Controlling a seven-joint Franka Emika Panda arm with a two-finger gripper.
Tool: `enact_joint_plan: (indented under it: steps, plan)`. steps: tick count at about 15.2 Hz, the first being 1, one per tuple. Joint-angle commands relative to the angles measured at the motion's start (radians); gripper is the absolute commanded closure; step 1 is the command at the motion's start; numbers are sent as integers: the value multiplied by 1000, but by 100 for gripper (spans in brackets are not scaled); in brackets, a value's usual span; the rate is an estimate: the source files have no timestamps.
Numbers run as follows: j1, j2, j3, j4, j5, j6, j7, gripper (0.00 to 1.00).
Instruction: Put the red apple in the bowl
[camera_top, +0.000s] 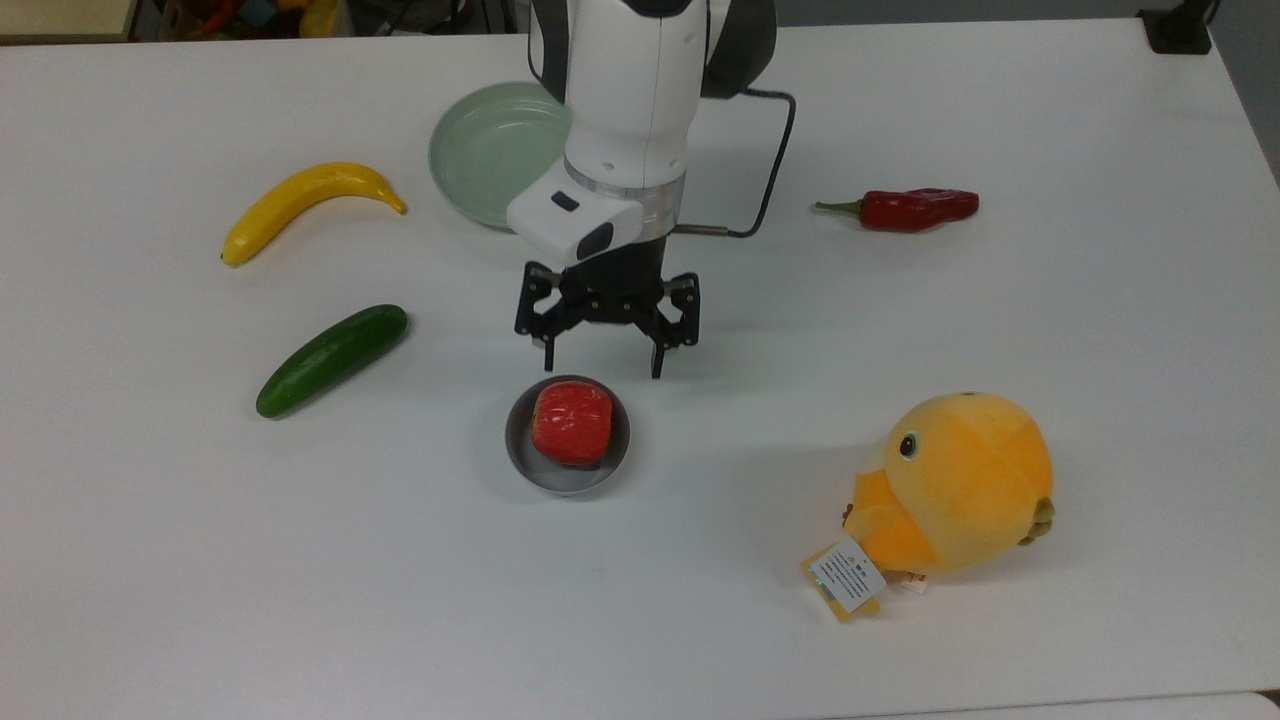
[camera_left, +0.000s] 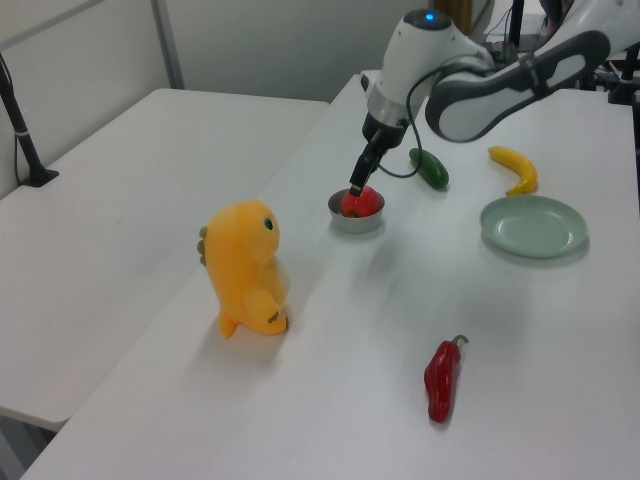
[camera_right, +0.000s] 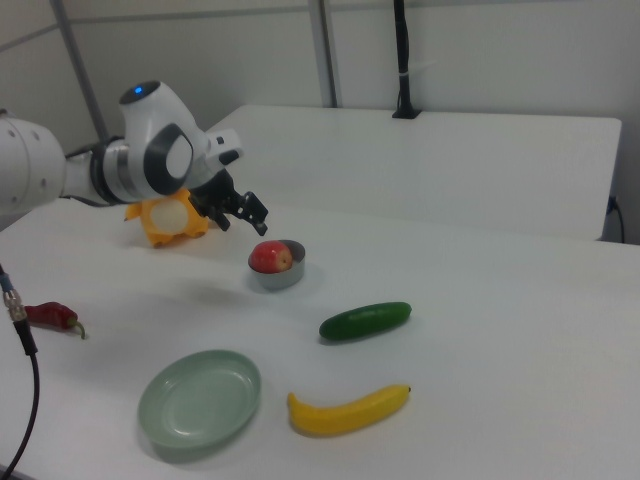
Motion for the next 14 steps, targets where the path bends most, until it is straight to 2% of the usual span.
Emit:
enact_joint_plan:
  steps: [1,3,7,9,12,14]
  plan:
    - [36,-151,-8,-31,-3,-193,11,0]
    - [74,-233,-2,-33,18,-378,11,0]
    - [111,-356,-2,-36,59,-626,10,0]
    - [92,-396,-10,-39,91,-639,11,0]
    - [37,-398,-39,-31,185,-616,4,0]
    - [15,-415,-40,-37,196,-602,-48,0]
